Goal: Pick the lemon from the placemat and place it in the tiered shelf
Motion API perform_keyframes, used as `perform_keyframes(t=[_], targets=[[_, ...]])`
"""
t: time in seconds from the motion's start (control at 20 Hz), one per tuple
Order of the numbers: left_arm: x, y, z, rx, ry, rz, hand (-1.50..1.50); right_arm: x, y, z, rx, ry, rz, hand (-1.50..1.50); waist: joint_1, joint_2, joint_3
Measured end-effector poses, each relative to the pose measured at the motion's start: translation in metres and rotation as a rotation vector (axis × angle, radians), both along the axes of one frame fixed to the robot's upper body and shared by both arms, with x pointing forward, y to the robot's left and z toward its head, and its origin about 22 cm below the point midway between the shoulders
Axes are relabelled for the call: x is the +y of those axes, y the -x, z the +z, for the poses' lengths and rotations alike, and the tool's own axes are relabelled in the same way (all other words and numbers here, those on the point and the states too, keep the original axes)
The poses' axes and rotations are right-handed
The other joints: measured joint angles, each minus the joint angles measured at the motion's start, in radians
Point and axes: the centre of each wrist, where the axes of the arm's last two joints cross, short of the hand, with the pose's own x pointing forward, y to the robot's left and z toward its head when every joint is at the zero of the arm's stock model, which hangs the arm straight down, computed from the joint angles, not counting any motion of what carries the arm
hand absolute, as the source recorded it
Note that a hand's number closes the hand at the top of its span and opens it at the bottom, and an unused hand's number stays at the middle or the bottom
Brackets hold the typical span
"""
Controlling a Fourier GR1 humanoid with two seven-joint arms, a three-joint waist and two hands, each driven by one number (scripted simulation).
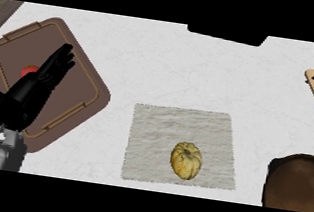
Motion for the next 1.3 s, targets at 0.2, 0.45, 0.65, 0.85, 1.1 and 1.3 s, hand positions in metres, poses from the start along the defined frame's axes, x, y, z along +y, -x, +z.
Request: perform_keyframes(t=[0.2,0.45,0.65,0.85,1.1,1.3], targets=[[-0.003,0.000,0.001,0.000,0.002,-0.006,0.00,-0.010,-0.001,0.020,-0.029,0.031,-0.049,1.50,0.003,0.003,0.002],[-0.005,-0.001,0.003,-0.009,0.004,-0.006,0.00,-0.020,0.000,0.036,-0.096,0.050,-0.074,1.50,0.004,0.005,0.004],[-0.004,-0.003,0.002,-0.005,0.009,-0.002,0.00,-0.021,0.011,0.071,-0.336,0.051,0.013,1.50,0.003,0.007,0.009],[-0.003,-0.003,0.003,-0.010,0.006,0.002,0.00,-0.032,0.018,0.078,-0.521,0.041,0.054,1.50,0.002,0.010,0.009],[0.004,-0.003,0.002,-0.011,-0.003,0.024,0.00,-0.080,0.015,0.033,-0.250,0.080,-0.114,1.50,-0.023,0.011,0.002],[0.002,-0.001,-0.001,-0.004,-0.003,0.025,0.00,-0.097,0.013,0.025,-0.039,0.137,-0.225,1.50,-0.018,0.004,0.001]])
